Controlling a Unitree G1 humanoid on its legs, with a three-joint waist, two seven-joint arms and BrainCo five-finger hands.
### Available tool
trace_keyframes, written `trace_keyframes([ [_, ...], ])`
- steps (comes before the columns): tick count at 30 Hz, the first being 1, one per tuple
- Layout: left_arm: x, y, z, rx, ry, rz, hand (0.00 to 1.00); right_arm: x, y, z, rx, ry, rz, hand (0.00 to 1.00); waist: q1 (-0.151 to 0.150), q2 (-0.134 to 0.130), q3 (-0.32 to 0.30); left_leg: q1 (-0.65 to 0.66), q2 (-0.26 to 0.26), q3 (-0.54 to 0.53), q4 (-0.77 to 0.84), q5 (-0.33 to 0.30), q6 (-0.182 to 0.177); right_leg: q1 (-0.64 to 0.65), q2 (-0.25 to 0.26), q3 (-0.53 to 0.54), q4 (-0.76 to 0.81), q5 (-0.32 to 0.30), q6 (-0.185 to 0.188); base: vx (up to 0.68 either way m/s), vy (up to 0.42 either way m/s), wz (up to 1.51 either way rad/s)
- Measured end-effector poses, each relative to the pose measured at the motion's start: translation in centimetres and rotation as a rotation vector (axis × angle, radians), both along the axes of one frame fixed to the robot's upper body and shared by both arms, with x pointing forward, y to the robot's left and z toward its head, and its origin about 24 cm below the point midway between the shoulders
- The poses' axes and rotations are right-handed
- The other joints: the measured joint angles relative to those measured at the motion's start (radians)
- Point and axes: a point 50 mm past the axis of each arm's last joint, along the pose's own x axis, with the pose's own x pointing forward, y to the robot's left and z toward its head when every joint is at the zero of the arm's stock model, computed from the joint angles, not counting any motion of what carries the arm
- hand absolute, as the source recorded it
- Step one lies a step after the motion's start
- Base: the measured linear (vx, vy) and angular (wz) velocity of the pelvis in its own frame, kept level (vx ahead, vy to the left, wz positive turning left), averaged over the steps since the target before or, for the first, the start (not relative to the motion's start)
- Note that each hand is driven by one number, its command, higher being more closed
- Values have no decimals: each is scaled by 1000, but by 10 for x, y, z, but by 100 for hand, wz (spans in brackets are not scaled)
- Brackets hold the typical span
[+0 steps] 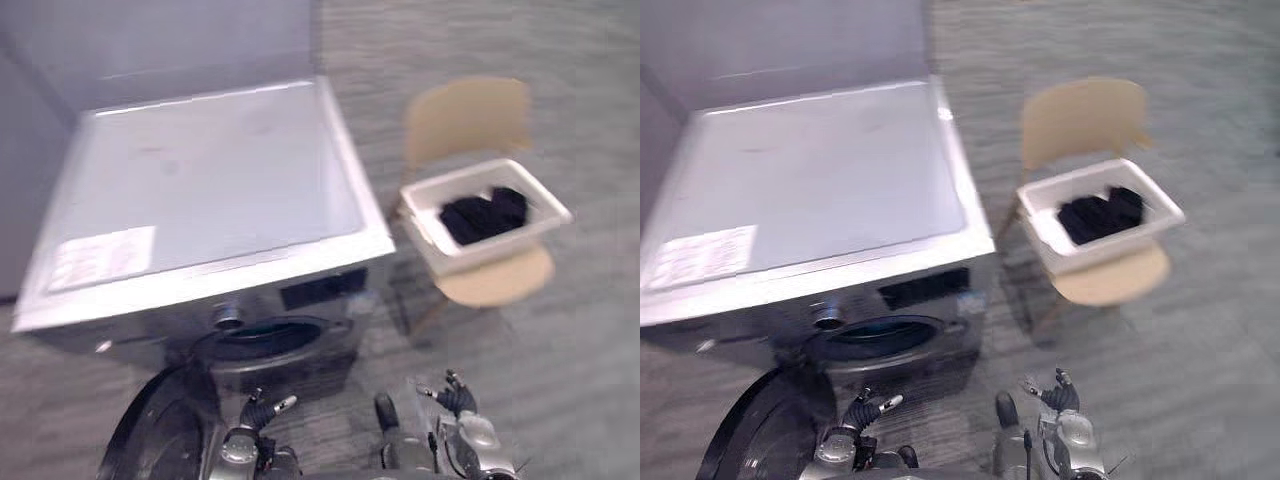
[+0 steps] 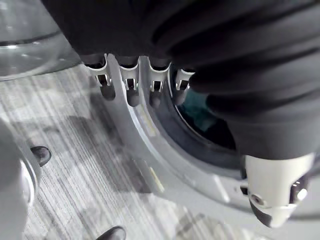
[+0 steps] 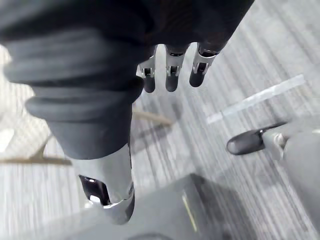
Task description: Pick up the laundry basket with both hands and put the clothes into the washing machine.
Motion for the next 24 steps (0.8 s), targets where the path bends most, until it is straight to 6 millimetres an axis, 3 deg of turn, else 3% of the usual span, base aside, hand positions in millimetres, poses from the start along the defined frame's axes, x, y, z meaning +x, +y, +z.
trace_keyframes([
  [1, 6, 2, 3, 9, -16, -6, 0, 5, 2, 2, 7, -11, 0, 0, -8, 20, 19, 11, 40, 103, 10, 5, -4, -63, -9, -196, 74, -1, -23, -30, 40, -213],
  [2, 8, 4, 4, 19, -20, -13, 0, 5, 4, 2, 10, -13, 5, 0, -11, 17, 19, 29, 43, 140, 5, 7, -7, -85, -20, -316, 127, -13, -40, 87, 28, -214],
  [3, 11, 5, 5, 34, -27, -34, 0, 3, 4, 1, 17, -9, -3, 0, -13, 13, 19, 50, 39, 206, 1, 7, -8, -90, -51, -524, 200, -49, -94, 104, 35, -152],
  [4, 12, 5, 5, 39, -29, -49, 0, 1, 3, 0, 14, -4, -6, 0, -16, 7, 17, 60, 34, 238, 5, 6, -10, -77, -68, -621, 208, -47, -129, 122, 52, -204],
  [5, 17, 0, 7, 47, -41, -87, 0, 0, -1, 0, -2, 2, -13, 0, -24, 18, 22, 93, 39, 306, 8, 0, -19, -60, -101, -804, 213, -29, -241, 97, 8, -205],
  [6, 19, -1, 9, 53, -48, -98, 0, 6, -1, 3, -9, -13, -9, 0, -33, 39, 30, 118, 48, 348, 4, 2, -23, -43, -114, -922, 220, -63, -270, 119, -22, -217],
  [7, 21, 0, 10, 57, -57, -99, 0, 7, 0, 3, -13, -13, 1, 0, -35, 42, 31, 132, 45, 379, -2, 2, -23, -41, -129, -987, 242, -84, -268, 184, -92, -231],
  [8, 24, 4, 12, 68, -69, -97, 0, 11, 2, 4, -17, -14, 25, 0, -33, 41, 31, 164, 33, 434, -18, -5, -34, -43, -156, -1066, 290, -109, -222, 192, -138, -239],
  [9, 25, 7, 13, 77, -71, -99, 0, 16, 2, 5, -22, -21, 35, 0, -37, 46, 35, 187, 32, 458, -22, -15, -51, -57, -155, -1060, 327, -128, -178, 198, -151, -227],
  [11, 37, 6, 19, 81, -104, -107, 0, 16, -2, 6, -39, -18, 41, 0, -51, 51, 37, 226, 33, 466, -10, -17, -54, -88, -124, -975, 386, -159, -157, 233, -169, -148],
  [13, 46, 3, 23, 76, -131, -111, 0, 14, -6, 6, -53, -12, 47, 0, -70, 53, 38, 227, 82, 457, 142, -15, -54, -89, -105, -912, 425, -198, -141, 264, -149, -108],
  [14, 48, 0, 24, 64, -142, -108, 0, 17, -5, 7, -65, -11, 73, 0, -69, 55, 41, 173, 156, 391, 360, 10, -13, -79, -81, -865, 417, -214, -135, 230, -88, -114],
  [15, 49, -5, 24, 42, -150, -102, 0, 23, -4, 8, -73, -10, 97, 0, -69, 62, 50, 79, 180, 249, 533, -24, -12, -64, -59, -825, 397, -220, -135, 231, -59, -123],
  [17, 49, -10, 24, 19, -151, -92, 0, 27, -3, 7, -81, 3, 115, 0, -66, 66, 78, -36, 144, 67, 629, -68, -30, -15, -42, -794, 365, -219, -134, 157, 1, -87],
  [18, 43, -12, 21, 2, -138, -76, 0, 22, -3, 4, -77, 24, 112, 0, -43, 66, 84, -119, 95, -50, 595, -76, -24, 34, -29, -767, 331, -217, -128, 185, 40, -70],
  [22, 29, -11, 17, -2, -126, -51, 0, 26, 5, 4, -54, 16, 113, 0, 6, 73, 109, -261, -6, -223, 308, -59, -38, 126, -4, -700, 246, -219, -96, 199, 60, -66],
  [23, 25, -10, 15, 1, -114, -43, 0, 26, 7, 4, -51, 15, 112, 0, 20, 76, 111, -276, -23, -247, 213, -31, -54, 149, 1, -694, 217, -211, -82, 294, 125, -80],
  [24, 16, -8, 11, 4, -94, -29, 0, 26, 10, 3, -44, 13, 115, 0, 49, 74, 117, -268, -44, -252, 102, 97, -33, 200, 2, -688, 159, -188, -46, 412, 171, -71],
])
